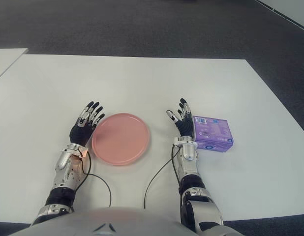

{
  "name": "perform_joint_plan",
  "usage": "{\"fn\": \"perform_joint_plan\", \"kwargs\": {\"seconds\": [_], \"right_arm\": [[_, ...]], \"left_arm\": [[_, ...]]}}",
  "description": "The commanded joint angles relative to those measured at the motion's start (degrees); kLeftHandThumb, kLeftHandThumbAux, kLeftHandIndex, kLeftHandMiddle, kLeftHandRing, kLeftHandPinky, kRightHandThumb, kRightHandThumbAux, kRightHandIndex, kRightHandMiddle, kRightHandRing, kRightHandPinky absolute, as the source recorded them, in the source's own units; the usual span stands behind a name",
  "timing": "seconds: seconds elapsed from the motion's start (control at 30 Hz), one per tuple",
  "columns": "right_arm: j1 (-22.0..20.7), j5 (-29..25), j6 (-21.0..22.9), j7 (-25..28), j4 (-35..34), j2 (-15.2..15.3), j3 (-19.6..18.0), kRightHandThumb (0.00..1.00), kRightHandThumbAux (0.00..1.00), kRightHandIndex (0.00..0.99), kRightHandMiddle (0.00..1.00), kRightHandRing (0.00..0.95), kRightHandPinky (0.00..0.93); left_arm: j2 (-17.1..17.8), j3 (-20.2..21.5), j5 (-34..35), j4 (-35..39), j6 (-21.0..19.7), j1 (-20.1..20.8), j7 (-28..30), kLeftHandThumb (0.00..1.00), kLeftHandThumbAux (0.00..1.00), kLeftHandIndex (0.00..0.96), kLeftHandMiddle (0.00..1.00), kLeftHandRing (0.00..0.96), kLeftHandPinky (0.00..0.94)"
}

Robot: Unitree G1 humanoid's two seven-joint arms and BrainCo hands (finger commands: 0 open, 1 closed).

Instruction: Put the tissue paper into the plate.

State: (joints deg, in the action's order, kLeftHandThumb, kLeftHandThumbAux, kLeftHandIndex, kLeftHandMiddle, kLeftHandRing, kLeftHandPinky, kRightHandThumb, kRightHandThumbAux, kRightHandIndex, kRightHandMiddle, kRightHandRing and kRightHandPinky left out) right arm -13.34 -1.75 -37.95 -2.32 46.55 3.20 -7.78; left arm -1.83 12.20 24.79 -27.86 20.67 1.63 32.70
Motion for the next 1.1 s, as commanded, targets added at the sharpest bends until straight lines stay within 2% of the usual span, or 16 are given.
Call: {"fn": "perform_joint_plan", "kwargs": {"seconds": [0.03, 0.6, 1.1], "right_arm": [[7.5, -0.2, 2.9, -0.2, 4.2, -2.0, 0.0, 0.235, 0.607, 0.094, 0.062, 0.042, 0.07], [7.6, -0.3, 2.8, -0.1, 4.1, -1.9, 0.0, 0.235, 0.607, 0.094, 0.062, 0.042, 0.07], [8.0, -0.4, 2.8, 0.2, 3.7, -1.8, -0.1, 0.235, 0.607, 0.094, 0.062, 0.042, 0.07]], "left_arm": [[-0.6, -0.6, 0.4, -1.8, -2.5, -2.0, 1.0, 0.0, 0.44, 0.0, 0.0, 0.0, 0.0], [-1.4, -0.7, -0.7, 0.4, -3.6, -3.1, -2.7, 0.006, 0.436, 0.0, 0.0, 0.0, 0.0], [-1.8, -0.6, -0.8, 1.4, -3.8, -3.6, -3.0, 0.021, 0.429, 0.0, 0.0, 0.0, 0.0]]}}
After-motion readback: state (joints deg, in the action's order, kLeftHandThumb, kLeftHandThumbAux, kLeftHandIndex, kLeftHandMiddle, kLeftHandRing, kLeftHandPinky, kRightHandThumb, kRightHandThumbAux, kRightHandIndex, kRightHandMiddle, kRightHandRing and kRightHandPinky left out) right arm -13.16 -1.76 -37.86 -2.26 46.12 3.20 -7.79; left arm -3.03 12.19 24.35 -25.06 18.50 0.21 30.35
